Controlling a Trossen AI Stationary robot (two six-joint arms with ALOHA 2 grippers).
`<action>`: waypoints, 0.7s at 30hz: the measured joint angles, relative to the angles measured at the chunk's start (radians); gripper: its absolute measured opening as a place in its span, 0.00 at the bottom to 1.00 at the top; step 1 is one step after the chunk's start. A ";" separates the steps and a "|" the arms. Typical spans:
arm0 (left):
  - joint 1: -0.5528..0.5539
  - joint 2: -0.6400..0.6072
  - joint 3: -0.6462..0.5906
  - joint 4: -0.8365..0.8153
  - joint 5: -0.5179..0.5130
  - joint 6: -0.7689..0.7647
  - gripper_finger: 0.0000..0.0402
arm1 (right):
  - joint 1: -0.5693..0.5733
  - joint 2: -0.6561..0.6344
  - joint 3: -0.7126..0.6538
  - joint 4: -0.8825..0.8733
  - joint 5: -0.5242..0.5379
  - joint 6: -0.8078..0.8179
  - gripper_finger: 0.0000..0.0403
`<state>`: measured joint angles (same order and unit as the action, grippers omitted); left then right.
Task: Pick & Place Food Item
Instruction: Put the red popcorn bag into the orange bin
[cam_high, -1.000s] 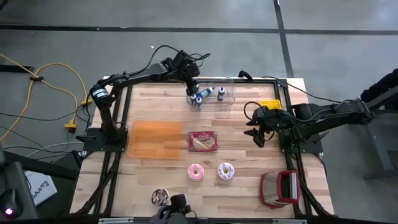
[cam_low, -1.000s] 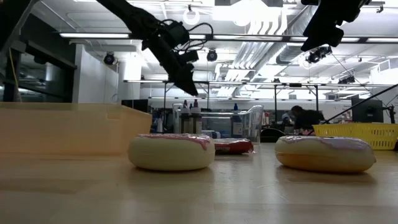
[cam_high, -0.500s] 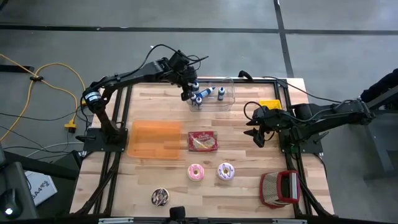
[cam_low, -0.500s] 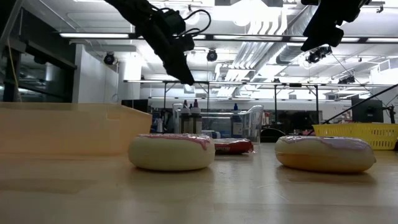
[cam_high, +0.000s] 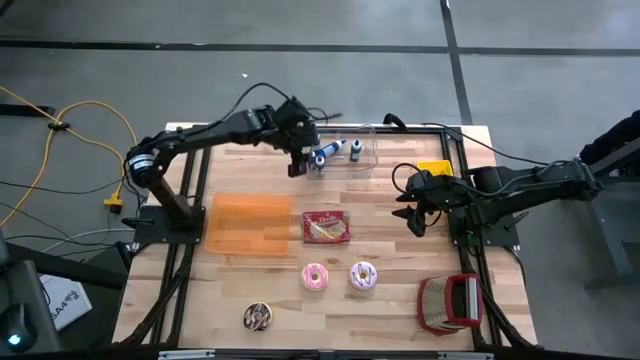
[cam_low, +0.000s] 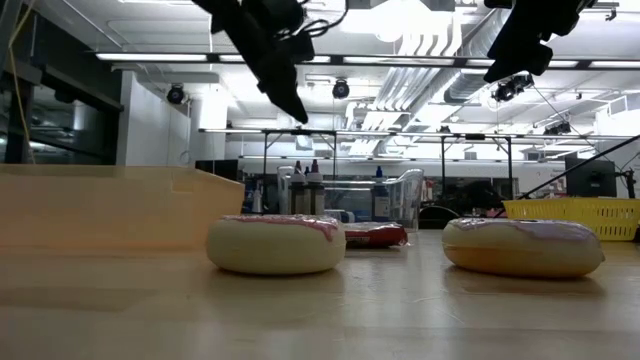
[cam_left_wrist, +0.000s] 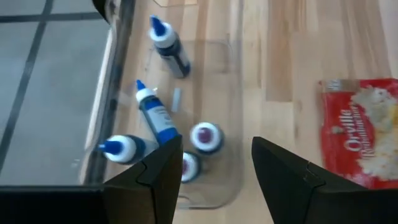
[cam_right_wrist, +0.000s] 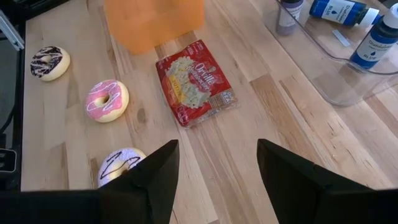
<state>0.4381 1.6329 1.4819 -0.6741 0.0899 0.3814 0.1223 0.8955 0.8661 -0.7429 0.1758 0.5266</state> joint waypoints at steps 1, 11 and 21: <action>-0.022 0.000 0.000 -0.006 -0.019 -0.021 0.46 | 0.000 0.000 0.000 0.000 0.000 0.000 0.51; -0.244 0.001 0.000 -0.051 -0.246 -0.150 0.46 | 0.000 0.000 0.000 0.000 0.000 0.000 0.51; -0.380 0.067 0.000 -0.057 -0.282 -0.307 0.46 | 0.000 0.000 0.000 0.002 0.000 0.000 0.51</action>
<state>0.0584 1.6997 1.4818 -0.7312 -0.1926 0.0746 0.1219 0.8955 0.8661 -0.7412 0.1761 0.5270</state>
